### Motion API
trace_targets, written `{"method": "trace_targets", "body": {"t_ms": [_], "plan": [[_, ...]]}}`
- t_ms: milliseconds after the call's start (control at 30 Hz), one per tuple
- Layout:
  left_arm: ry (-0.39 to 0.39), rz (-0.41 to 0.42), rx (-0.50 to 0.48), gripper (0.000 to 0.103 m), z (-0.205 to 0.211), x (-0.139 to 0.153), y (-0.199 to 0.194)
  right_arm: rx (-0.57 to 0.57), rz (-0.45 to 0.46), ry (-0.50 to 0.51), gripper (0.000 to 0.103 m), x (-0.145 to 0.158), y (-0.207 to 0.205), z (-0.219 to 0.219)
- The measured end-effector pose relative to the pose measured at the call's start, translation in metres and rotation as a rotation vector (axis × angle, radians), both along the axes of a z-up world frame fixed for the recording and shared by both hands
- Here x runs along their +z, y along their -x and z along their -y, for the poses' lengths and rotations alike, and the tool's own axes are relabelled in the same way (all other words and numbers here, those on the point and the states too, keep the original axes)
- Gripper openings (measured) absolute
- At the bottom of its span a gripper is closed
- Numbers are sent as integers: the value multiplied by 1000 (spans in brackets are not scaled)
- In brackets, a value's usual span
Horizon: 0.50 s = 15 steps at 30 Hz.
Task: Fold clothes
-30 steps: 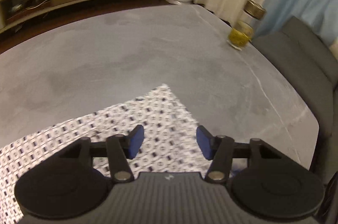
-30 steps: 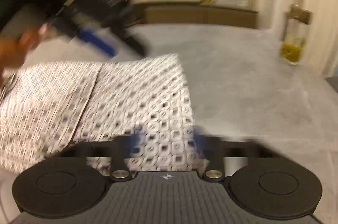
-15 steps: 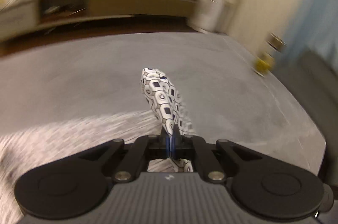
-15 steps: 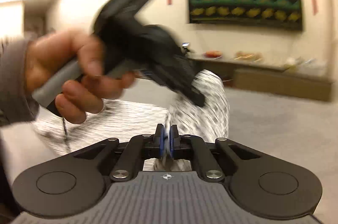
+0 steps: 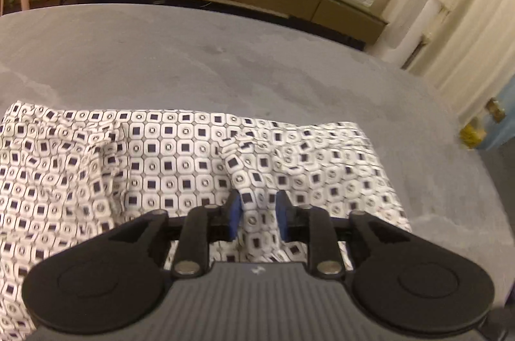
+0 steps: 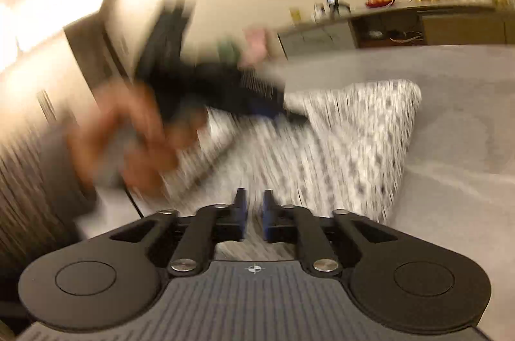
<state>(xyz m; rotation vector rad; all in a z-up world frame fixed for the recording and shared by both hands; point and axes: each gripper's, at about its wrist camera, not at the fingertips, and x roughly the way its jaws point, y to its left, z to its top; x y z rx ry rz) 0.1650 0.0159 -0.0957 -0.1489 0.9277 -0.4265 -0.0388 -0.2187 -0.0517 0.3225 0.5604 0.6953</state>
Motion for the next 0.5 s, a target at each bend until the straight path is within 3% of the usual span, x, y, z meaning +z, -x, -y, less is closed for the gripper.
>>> {"method": "trace_targets", "body": {"t_ms": [67,200,233,267,333,400,500], "plan": [[27,-6,-17,42,-7,2,16,-72,5,-108,38,6,-3,23],[54,-44,-37,42,-9,-6,44,-180,-51,89,38,-13,-18,12],[36,-42,-35,38,-6,-9,48,-191,-66,152,38,-19,-21,5],[11,-37,-28,21,-3,-11,49,-203,-81,215,38,-26,-24,-2],[-20,-21,-3,6,1,-13,47,-191,-50,286,38,-28,-25,-14],[-46,-5,26,2,3,-14,46,-188,-27,331,38,-26,-23,-19],[-40,25,101,2,-11,-1,46,-206,9,280,38,-18,-17,-10]]}}
